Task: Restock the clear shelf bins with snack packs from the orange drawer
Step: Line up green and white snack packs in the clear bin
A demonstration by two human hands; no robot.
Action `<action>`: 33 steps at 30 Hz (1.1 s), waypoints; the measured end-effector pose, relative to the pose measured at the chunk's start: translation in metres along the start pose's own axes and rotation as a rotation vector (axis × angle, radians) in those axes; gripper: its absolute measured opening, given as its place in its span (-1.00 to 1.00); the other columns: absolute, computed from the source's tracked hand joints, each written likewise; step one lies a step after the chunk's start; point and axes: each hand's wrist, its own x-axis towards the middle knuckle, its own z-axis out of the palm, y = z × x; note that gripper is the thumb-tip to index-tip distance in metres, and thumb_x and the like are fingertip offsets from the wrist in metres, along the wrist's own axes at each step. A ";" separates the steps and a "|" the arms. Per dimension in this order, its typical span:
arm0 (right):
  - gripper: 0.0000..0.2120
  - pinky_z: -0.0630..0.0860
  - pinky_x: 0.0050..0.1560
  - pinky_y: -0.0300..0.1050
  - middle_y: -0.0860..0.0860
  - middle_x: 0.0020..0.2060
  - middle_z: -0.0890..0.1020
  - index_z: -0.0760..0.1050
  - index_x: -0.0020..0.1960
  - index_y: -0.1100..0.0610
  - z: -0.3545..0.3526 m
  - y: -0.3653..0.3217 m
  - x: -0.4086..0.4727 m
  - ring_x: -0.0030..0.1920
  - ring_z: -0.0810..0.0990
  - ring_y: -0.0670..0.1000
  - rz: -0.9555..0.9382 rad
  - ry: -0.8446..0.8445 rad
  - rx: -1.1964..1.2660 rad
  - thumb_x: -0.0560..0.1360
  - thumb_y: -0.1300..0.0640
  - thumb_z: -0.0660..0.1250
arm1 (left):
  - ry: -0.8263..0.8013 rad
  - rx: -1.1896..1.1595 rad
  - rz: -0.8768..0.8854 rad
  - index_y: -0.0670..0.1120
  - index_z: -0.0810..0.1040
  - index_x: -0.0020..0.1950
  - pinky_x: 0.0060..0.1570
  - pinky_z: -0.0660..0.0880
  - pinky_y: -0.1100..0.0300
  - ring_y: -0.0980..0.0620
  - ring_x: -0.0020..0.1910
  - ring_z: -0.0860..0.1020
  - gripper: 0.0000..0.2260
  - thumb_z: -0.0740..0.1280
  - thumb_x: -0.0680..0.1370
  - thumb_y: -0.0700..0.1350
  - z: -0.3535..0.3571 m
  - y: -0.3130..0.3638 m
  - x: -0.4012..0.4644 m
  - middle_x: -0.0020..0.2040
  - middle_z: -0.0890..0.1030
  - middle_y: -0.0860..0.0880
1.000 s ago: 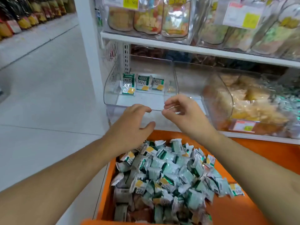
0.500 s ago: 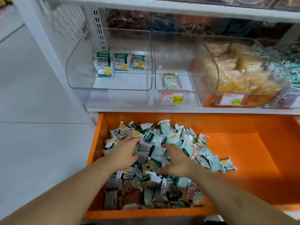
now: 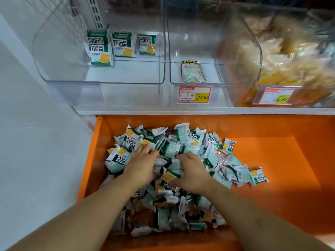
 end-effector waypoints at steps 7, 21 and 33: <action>-0.53 0.39 -0.28 -0.08 -0.03 -0.13 0.46 0.38 0.07 -0.07 -0.019 -0.004 -0.006 -0.25 0.43 -0.02 0.047 -0.065 0.247 0.40 -0.01 0.66 | 0.046 -0.147 -0.019 0.06 0.37 0.25 -0.20 0.39 0.11 0.02 -0.03 0.49 -0.57 0.53 0.52 0.03 -0.025 0.000 -0.018 0.04 0.55 0.04; -0.42 0.56 -0.03 -0.03 -0.08 0.12 0.52 0.46 0.36 -0.04 -0.054 -0.023 -0.038 0.00 0.60 0.04 0.056 0.020 0.527 0.44 0.07 0.64 | 0.049 -0.422 -0.147 0.06 0.29 0.61 0.25 0.49 0.09 -0.06 0.41 0.47 -0.24 0.54 0.50 0.15 -0.075 0.019 -0.063 0.56 0.38 -0.01; -0.64 0.73 -0.06 0.14 0.01 0.02 0.72 0.55 0.19 0.02 -0.180 -0.082 -0.105 0.00 0.74 0.01 -0.089 0.032 0.622 0.48 0.02 0.59 | 0.096 -0.714 -0.082 0.21 0.49 0.38 0.24 0.52 0.12 0.18 0.16 0.58 -0.61 0.48 0.57 0.06 -0.175 0.039 -0.108 0.22 0.60 0.23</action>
